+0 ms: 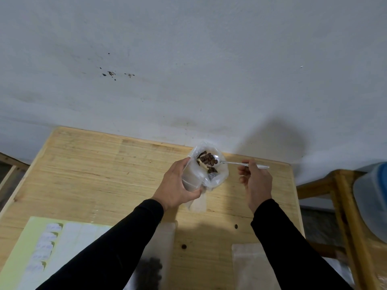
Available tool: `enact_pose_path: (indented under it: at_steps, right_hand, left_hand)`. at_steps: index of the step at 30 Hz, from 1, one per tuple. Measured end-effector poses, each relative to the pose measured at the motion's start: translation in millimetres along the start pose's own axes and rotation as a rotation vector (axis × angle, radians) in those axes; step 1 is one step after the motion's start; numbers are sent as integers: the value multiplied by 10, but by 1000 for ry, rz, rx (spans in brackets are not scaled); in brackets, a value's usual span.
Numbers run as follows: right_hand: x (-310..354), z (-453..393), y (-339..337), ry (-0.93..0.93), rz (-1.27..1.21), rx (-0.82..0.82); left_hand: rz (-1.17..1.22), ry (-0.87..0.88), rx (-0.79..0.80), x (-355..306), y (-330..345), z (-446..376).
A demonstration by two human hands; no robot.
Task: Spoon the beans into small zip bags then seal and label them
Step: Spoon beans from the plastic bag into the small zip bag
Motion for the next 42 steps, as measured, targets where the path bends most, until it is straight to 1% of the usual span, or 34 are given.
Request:
enact_pose_path:
  at_steps: [3,7,9,11,12,16,21,24,26,28,30,32,34,36,38,42]
  right_hand:
    - [142,144,89,-115,82,100]
    - [309,423,267,-413,315,267]
    - [373,544,319,-565,418,304]
    - [439,618,318,-645,451,294]
    - [466,633,292,-641,434,276]
    - [527,645,106,-490,260,230]
    - [367,679,-85,-425,402,262]
    - [175,712,-110,-403,521,326]
    - [70,713,-130,-392,527,342]
    - [-14,651,-204,-333,431,288]
    - [-133,525,-319,-259,334,179]
    - [-266,387,-445,-207,299,56]
    - [-369,269,-533,-199,372,-44]
    - [-443,164,-592,-199,474,-110]
    - [-505,67,-611,-189,549,-144]
    - [-530,-29,-570,-244,688,-151]
  left_hand:
    - [17,-5,-9,-15,-11,4]
    - [44,-28,-22,-12,-34,11]
    - [61,-43,-36,-7,-54,11]
    - [81,-53,-49,-16,-88,12]
    - [88,-52,-56,-23,-108,14]
    - [117,-41,-88,-58,-188,39]
    - [163,-43,-105,-90,-230,49]
    - [162,-32,-113,-106,-217,45]
    - [162,-33,-115,-109,-215,52]
    - [157,-28,-128,-106,-239,58]
    - [136,-16,-145,-101,-277,62]
    - [109,-10,-161,-91,-304,68]
    - [84,-6,-166,-84,-309,78]
    - [76,-8,-166,-84,-296,88]
    - [66,-4,-164,-93,-283,95]
    - [48,10,-169,-118,-272,97]
Point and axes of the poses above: each hand's wrist, its own z-axis away from the middle knuckle, its own y-axis out of the palm, x = y × z, the point moved 8 cm from there along -z, towards the middle knuckle, and after that the axes turned 10 degrees about -x, right-handed, at the moved point
